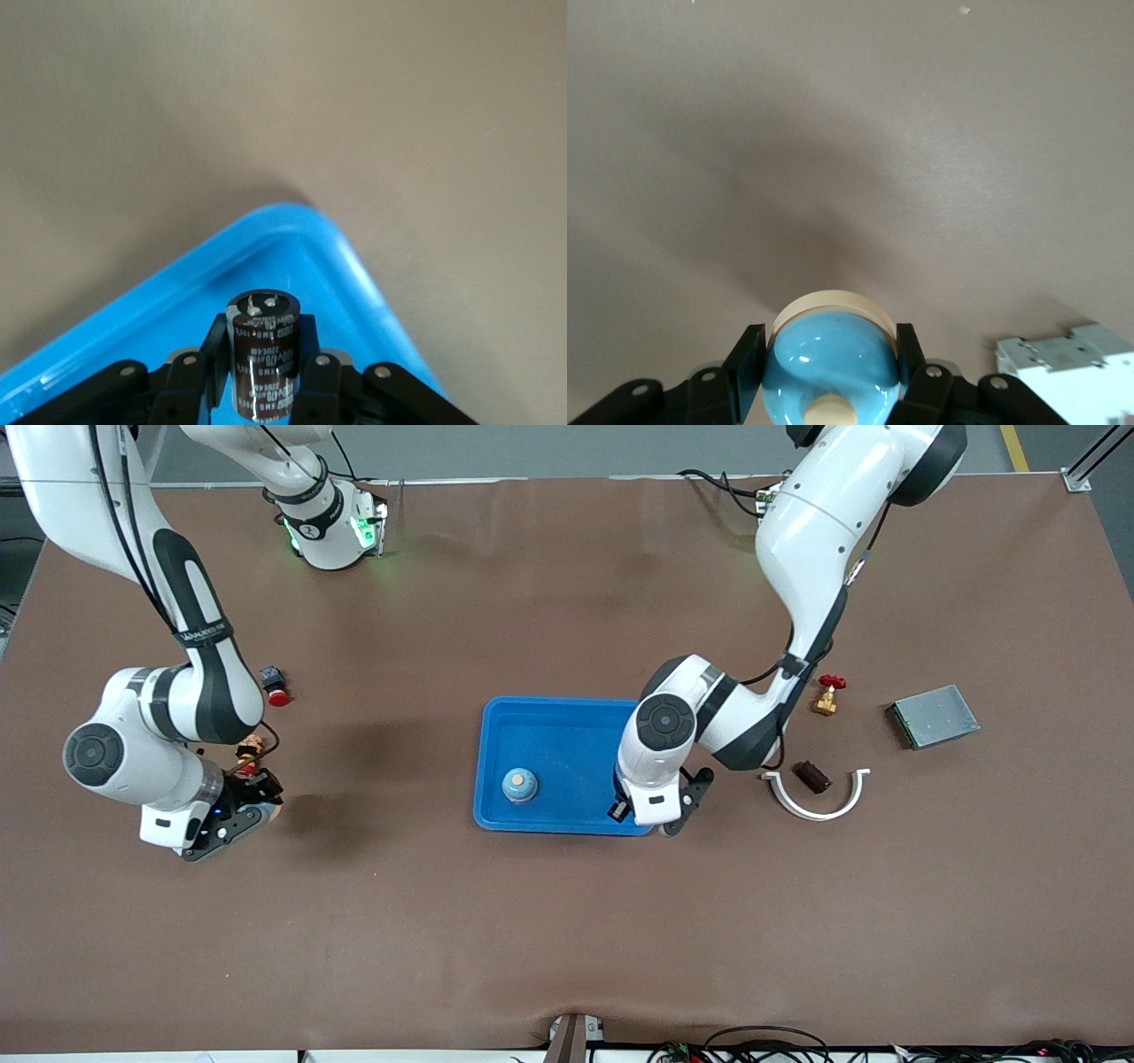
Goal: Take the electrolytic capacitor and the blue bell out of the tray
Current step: 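Carry the capacitor to the white arch with the left gripper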
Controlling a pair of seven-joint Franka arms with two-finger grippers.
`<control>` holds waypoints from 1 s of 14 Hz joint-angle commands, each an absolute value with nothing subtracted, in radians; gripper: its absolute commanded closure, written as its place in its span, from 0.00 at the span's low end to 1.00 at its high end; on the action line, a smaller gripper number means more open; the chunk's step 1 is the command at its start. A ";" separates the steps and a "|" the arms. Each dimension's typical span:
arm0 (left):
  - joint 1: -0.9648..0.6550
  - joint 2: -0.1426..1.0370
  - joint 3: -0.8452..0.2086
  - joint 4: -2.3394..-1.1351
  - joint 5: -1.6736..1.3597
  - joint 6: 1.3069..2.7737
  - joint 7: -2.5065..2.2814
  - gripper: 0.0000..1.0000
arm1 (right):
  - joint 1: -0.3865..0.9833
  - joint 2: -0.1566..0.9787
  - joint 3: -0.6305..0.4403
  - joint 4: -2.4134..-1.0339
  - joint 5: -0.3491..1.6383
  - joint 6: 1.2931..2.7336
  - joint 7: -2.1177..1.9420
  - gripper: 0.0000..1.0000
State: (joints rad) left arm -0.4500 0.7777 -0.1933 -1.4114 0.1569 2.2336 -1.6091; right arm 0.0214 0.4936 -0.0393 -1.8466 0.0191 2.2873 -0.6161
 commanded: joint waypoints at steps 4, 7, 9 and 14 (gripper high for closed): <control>-0.324 0.654 -0.192 -1.428 0.169 2.114 -1.376 1.00 | 0.026 0.541 -0.032 -1.853 0.009 2.313 -0.624 0.82; -0.259 0.646 -0.193 -1.428 0.166 2.109 -1.238 1.00 | 0.025 0.560 -0.032 -1.852 0.008 2.315 -0.624 0.82; -0.201 0.646 -0.193 -1.428 0.166 2.109 -1.125 1.00 | 0.023 0.572 -0.032 -1.848 0.008 2.318 -0.624 0.82; -0.126 0.658 -0.192 -1.427 0.173 2.111 -0.956 1.00 | 0.023 0.584 -0.032 -1.847 0.006 2.324 -0.624 0.81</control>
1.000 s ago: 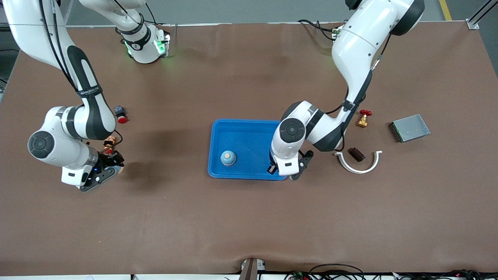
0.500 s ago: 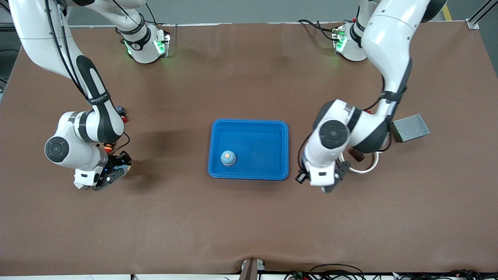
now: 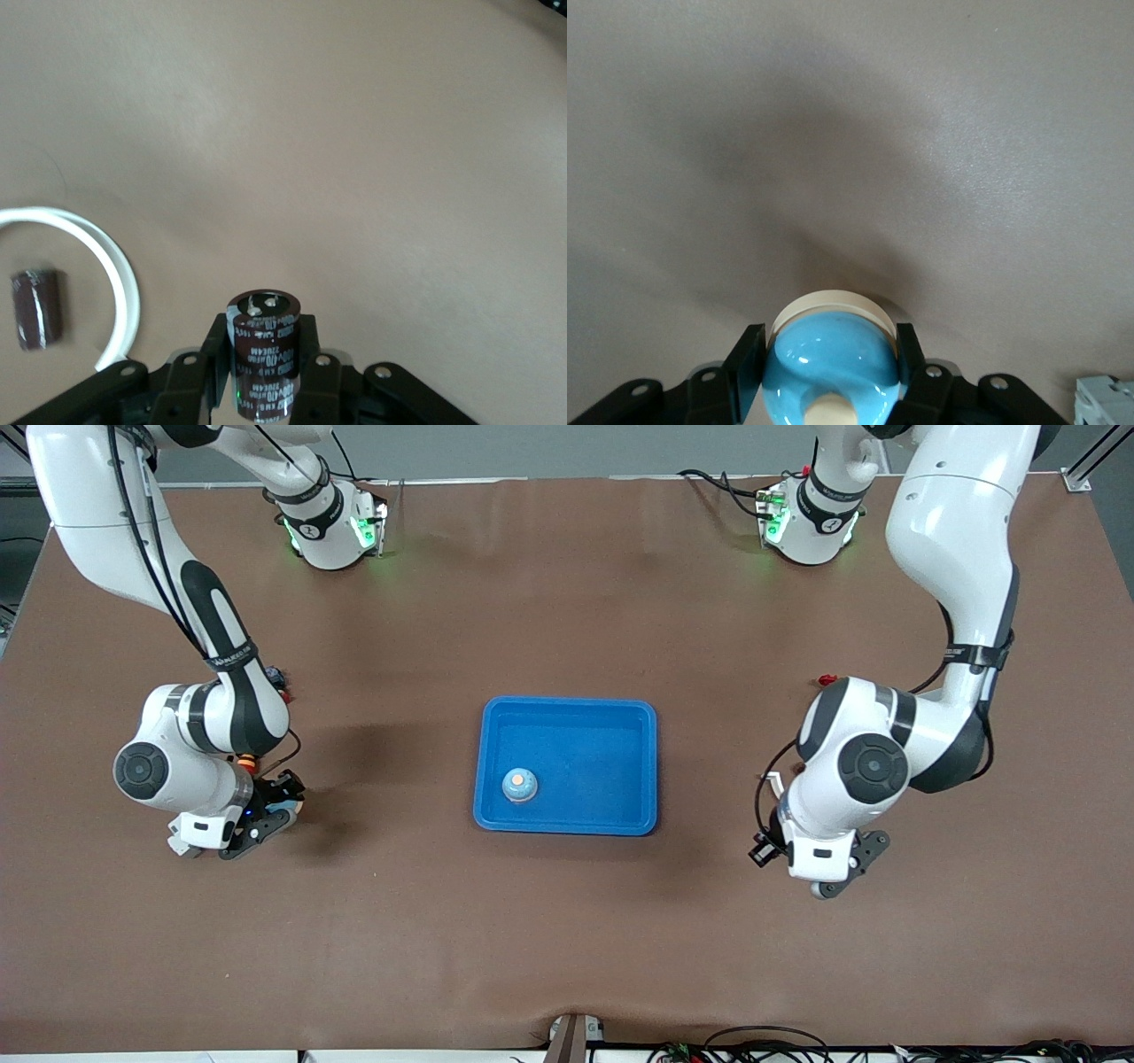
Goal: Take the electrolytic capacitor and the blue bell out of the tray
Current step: 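Carry the capacitor to the white arch with the left gripper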
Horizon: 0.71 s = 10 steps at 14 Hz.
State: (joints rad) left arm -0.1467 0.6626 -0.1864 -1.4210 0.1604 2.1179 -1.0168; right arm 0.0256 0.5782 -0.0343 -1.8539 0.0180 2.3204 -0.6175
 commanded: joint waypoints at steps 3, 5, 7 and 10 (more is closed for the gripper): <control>-0.092 0.663 -0.190 -1.428 0.172 2.111 -0.881 1.00 | 0.023 0.591 -0.032 -1.845 0.006 2.326 -0.623 0.81; -0.068 0.672 -0.190 -1.428 0.173 2.111 -0.842 1.00 | 0.023 0.592 -0.032 -1.845 0.006 2.332 -0.623 0.79; -0.039 0.681 -0.190 -1.437 0.176 2.111 -0.827 1.00 | 0.021 0.600 -0.032 -1.845 0.006 2.335 -0.623 0.72; -0.002 0.693 -0.190 -1.437 0.167 2.117 -0.787 1.00 | 0.023 0.611 -0.032 -1.845 0.006 2.349 -0.623 0.70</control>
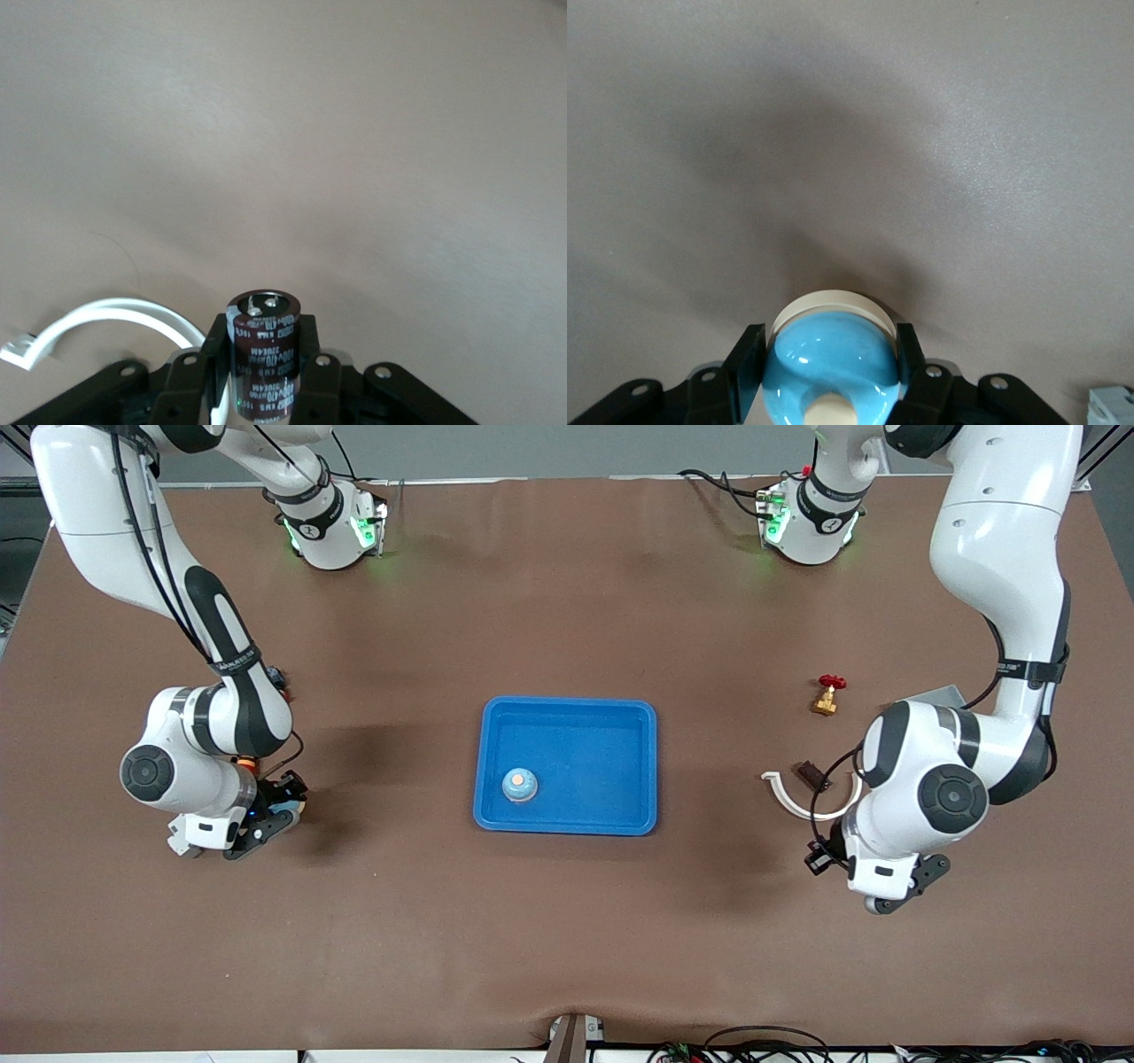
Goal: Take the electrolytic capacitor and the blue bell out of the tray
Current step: 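Carry the capacitor to the white arch with the left gripper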
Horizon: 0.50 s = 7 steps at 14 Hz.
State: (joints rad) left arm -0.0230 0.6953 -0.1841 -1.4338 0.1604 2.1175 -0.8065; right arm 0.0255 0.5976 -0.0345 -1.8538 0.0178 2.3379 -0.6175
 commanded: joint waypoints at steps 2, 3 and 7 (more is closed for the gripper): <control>0.015 0.706 -0.190 -1.437 0.173 2.120 -0.781 1.00 | 0.023 0.611 -0.032 -1.845 0.006 2.349 -0.623 0.58; 0.017 0.709 -0.190 -1.437 0.175 2.123 -0.775 1.00 | 0.021 0.611 -0.032 -1.845 0.008 2.347 -0.623 0.44; 0.041 0.750 -0.190 -1.436 0.167 2.138 -0.772 1.00 | 0.020 0.603 -0.032 -1.844 0.008 2.335 -0.624 0.00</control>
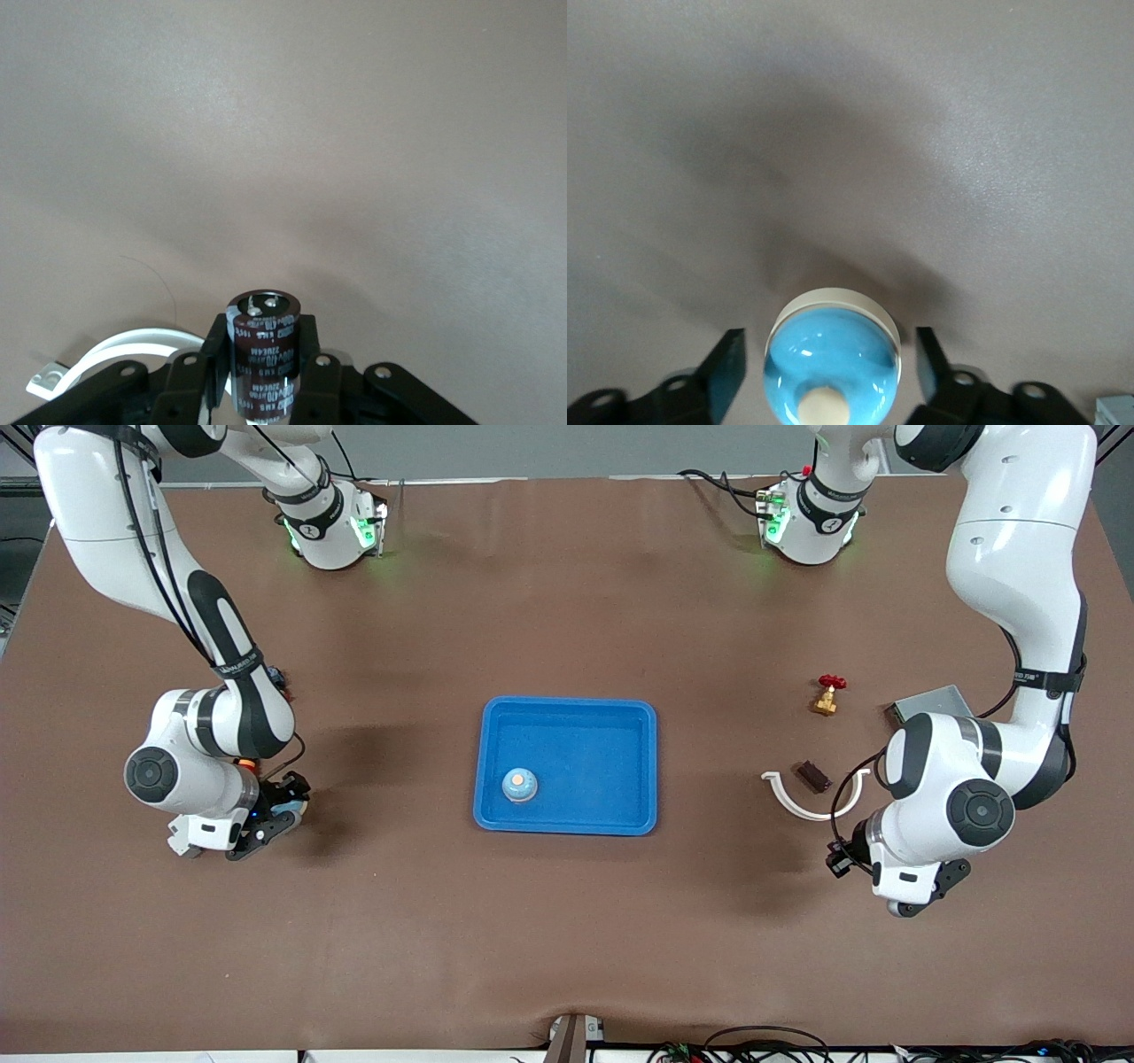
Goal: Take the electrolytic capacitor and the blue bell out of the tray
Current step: 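Carry the capacitor to the white arch with the left gripper, then release the capacitor with the left gripper while the right gripper releases the bell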
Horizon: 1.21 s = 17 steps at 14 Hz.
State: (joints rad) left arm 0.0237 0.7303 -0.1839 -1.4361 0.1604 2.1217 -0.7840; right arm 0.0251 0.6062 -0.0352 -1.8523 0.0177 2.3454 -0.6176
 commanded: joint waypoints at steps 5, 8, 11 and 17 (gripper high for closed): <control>0.054 0.796 -0.190 -1.436 0.164 2.149 -0.773 1.00 | 0.025 0.558 -0.026 -1.824 0.023 2.246 -0.592 0.00; 0.054 0.814 -0.190 -1.436 0.175 2.149 -0.772 0.88 | 0.057 0.517 -0.020 -1.813 0.026 2.166 -0.421 0.00; 0.054 0.821 -0.190 -1.436 0.176 2.152 -0.773 0.00 | 0.098 0.488 -0.015 -1.815 0.031 2.128 -0.254 0.00; 0.061 0.665 -0.192 -1.433 0.189 2.051 -0.747 0.00 | 0.167 0.443 -0.014 -1.815 0.149 2.095 0.024 0.00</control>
State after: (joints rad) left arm 0.0535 0.7641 -0.1852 -1.4109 0.1668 2.1205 -0.7753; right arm 0.1313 0.4845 -0.0130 -1.7992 0.1247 2.1100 -0.0910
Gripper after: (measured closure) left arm 0.048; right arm 0.000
